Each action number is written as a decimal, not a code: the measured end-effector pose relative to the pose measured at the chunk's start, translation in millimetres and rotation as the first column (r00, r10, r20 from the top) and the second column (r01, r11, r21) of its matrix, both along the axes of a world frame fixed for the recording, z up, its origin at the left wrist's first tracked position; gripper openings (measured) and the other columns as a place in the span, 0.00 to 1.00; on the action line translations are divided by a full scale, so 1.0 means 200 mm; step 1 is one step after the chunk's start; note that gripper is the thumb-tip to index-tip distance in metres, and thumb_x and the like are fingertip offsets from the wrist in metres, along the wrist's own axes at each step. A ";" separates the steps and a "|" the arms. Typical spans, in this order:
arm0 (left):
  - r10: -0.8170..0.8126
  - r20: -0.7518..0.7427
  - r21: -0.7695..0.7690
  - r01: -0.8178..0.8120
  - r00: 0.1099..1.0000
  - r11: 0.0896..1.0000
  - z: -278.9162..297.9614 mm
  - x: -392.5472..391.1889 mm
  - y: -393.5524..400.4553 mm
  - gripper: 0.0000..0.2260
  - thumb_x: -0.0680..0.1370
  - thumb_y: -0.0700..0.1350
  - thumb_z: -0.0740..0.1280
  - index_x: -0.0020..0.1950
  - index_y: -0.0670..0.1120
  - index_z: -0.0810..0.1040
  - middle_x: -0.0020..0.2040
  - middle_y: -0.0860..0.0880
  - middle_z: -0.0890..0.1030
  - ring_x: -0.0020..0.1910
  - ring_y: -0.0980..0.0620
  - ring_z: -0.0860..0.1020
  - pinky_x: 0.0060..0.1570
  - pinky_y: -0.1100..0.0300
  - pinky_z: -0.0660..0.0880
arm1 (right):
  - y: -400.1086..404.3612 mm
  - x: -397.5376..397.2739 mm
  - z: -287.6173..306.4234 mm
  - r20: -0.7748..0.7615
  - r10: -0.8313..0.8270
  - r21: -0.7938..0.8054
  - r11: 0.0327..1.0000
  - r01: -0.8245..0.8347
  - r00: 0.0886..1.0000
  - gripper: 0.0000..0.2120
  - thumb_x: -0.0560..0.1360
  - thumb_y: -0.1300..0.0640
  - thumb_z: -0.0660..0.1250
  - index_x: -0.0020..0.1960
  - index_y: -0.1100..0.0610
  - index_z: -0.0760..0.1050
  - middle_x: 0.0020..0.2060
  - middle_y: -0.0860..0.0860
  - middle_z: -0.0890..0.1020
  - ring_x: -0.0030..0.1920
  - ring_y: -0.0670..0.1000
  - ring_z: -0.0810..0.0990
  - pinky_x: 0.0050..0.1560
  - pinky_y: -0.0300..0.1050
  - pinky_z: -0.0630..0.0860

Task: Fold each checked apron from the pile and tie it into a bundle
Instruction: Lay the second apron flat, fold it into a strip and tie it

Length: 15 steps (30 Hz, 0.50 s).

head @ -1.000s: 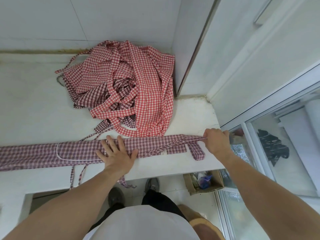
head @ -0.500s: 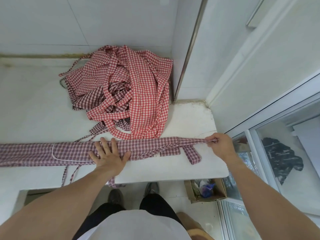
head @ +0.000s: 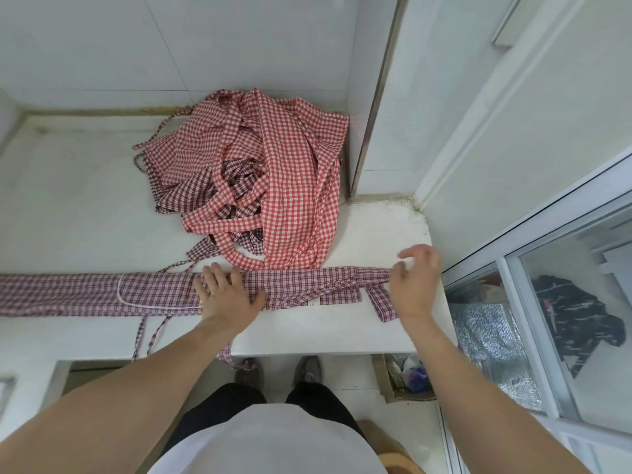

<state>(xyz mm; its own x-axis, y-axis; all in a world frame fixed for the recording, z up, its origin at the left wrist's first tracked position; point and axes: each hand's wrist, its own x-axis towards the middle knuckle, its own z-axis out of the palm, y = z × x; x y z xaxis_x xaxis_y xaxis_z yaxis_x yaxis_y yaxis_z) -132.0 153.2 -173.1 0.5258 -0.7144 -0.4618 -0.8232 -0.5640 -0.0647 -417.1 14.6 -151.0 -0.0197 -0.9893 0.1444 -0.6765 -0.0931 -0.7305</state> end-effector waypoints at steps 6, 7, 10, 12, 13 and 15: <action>-0.393 -0.152 -0.310 0.334 0.907 0.890 -0.04 -0.17 -0.04 0.30 0.81 0.60 0.38 0.82 0.50 0.43 0.82 0.48 0.43 0.80 0.48 0.37 0.78 0.49 0.37 | 0.19 0.16 -0.25 -0.341 0.588 0.155 0.805 -0.573 0.733 0.25 0.83 0.47 0.55 0.76 0.55 0.65 0.78 0.52 0.62 0.79 0.55 0.55 0.79 0.54 0.50; -0.433 -0.179 -0.270 0.379 0.883 0.885 -0.07 -0.19 -0.04 0.31 0.80 0.62 0.32 0.81 0.52 0.39 0.82 0.49 0.40 0.79 0.50 0.35 0.77 0.51 0.35 | 0.19 0.14 -0.29 -0.398 0.605 0.184 0.789 -0.587 0.689 0.28 0.83 0.43 0.51 0.78 0.55 0.62 0.79 0.52 0.59 0.80 0.54 0.53 0.79 0.53 0.47; -0.467 -0.189 -0.130 0.449 0.864 0.884 -0.11 -0.21 -0.03 0.33 0.73 0.63 0.24 0.78 0.53 0.30 0.78 0.50 0.30 0.76 0.51 0.28 0.75 0.52 0.30 | 0.16 0.06 -0.33 -0.526 0.624 0.265 0.766 -0.586 0.577 0.31 0.82 0.37 0.46 0.79 0.53 0.61 0.78 0.52 0.61 0.79 0.54 0.56 0.78 0.53 0.48; -0.456 -0.212 -0.093 0.447 0.864 0.890 -0.11 -0.21 -0.04 0.33 0.73 0.62 0.26 0.77 0.53 0.28 0.77 0.51 0.26 0.75 0.52 0.26 0.74 0.52 0.29 | 0.10 0.00 -0.32 -0.572 0.627 0.313 0.763 -0.566 0.529 0.33 0.82 0.34 0.44 0.79 0.52 0.60 0.78 0.51 0.61 0.79 0.54 0.57 0.77 0.54 0.50; -0.454 -0.224 -0.089 0.446 0.862 0.891 -0.11 -0.21 -0.04 0.32 0.74 0.62 0.27 0.77 0.53 0.28 0.76 0.51 0.25 0.74 0.52 0.25 0.74 0.52 0.29 | 0.08 -0.03 -0.32 -0.589 0.633 0.335 0.757 -0.561 0.502 0.34 0.81 0.33 0.43 0.79 0.51 0.60 0.78 0.50 0.60 0.79 0.54 0.57 0.77 0.54 0.50; -0.458 -0.231 -0.089 0.450 0.859 0.889 -0.12 -0.20 -0.04 0.31 0.75 0.61 0.28 0.77 0.53 0.27 0.76 0.51 0.25 0.73 0.53 0.24 0.74 0.52 0.28 | 0.04 -0.10 -0.30 -0.601 0.650 0.367 0.742 -0.561 0.466 0.35 0.81 0.32 0.42 0.80 0.51 0.59 0.79 0.49 0.60 0.79 0.53 0.57 0.76 0.54 0.49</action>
